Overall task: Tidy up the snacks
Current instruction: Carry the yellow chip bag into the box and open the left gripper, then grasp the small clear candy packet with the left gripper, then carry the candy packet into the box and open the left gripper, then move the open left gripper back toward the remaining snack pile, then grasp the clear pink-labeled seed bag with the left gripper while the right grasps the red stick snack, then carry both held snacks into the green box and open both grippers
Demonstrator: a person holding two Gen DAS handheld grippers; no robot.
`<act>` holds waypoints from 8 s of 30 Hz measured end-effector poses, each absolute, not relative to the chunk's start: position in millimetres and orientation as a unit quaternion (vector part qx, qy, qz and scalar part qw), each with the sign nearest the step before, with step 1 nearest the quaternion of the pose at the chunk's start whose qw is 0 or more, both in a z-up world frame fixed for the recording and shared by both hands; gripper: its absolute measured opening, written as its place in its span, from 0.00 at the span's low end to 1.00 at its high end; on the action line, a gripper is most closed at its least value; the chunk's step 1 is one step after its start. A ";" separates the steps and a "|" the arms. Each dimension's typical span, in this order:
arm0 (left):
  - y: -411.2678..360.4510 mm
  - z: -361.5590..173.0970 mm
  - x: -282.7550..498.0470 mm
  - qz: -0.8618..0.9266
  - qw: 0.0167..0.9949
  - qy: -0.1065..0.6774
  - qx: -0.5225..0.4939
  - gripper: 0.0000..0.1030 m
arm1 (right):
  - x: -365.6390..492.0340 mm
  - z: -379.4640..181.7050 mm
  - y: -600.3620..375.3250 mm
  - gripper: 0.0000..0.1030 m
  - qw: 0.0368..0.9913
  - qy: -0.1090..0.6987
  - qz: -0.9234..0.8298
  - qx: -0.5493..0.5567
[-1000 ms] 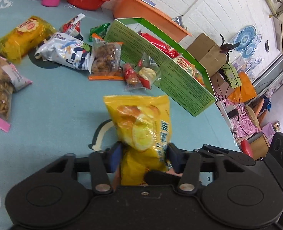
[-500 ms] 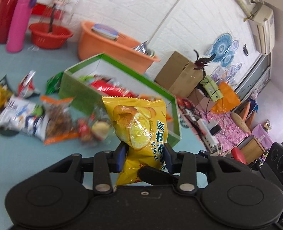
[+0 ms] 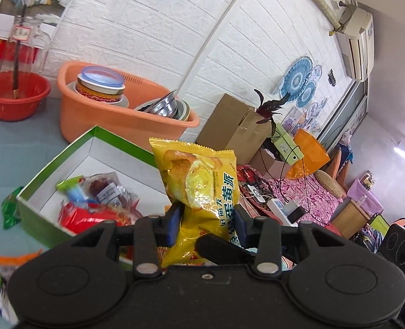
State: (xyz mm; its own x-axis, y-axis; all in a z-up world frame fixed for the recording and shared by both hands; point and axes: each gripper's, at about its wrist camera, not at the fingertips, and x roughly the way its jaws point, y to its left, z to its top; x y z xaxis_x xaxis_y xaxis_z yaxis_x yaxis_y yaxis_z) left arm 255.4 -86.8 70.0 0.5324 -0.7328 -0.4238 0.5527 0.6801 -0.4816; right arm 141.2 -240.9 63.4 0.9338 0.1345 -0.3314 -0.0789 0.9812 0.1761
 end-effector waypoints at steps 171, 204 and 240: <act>97.1 38.5 150.0 -0.191 0.910 0.326 -0.174 1.00 | 190.0 -13.0 -140.7 0.91 0.939 0.328 0.068 0.076; 107.1 -15.9 154.6 -0.166 0.878 0.412 -0.181 0.94 | 125.1 -12.2 -148.1 0.29 0.924 0.346 0.153 0.055; 74.3 -10.2 142.3 -0.116 0.888 0.387 -0.221 1.00 | 111.4 -12.3 -154.2 0.36 0.927 0.342 0.148 0.040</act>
State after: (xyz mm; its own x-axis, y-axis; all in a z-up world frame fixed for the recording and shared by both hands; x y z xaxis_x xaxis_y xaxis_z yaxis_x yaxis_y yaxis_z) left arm 142.3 74.3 -10.2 0.6742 -0.3764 -0.6354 0.0339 0.8752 -0.4825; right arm 111.4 -154.2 -12.3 0.7219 0.3014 -0.6229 -0.2464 0.9531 0.1757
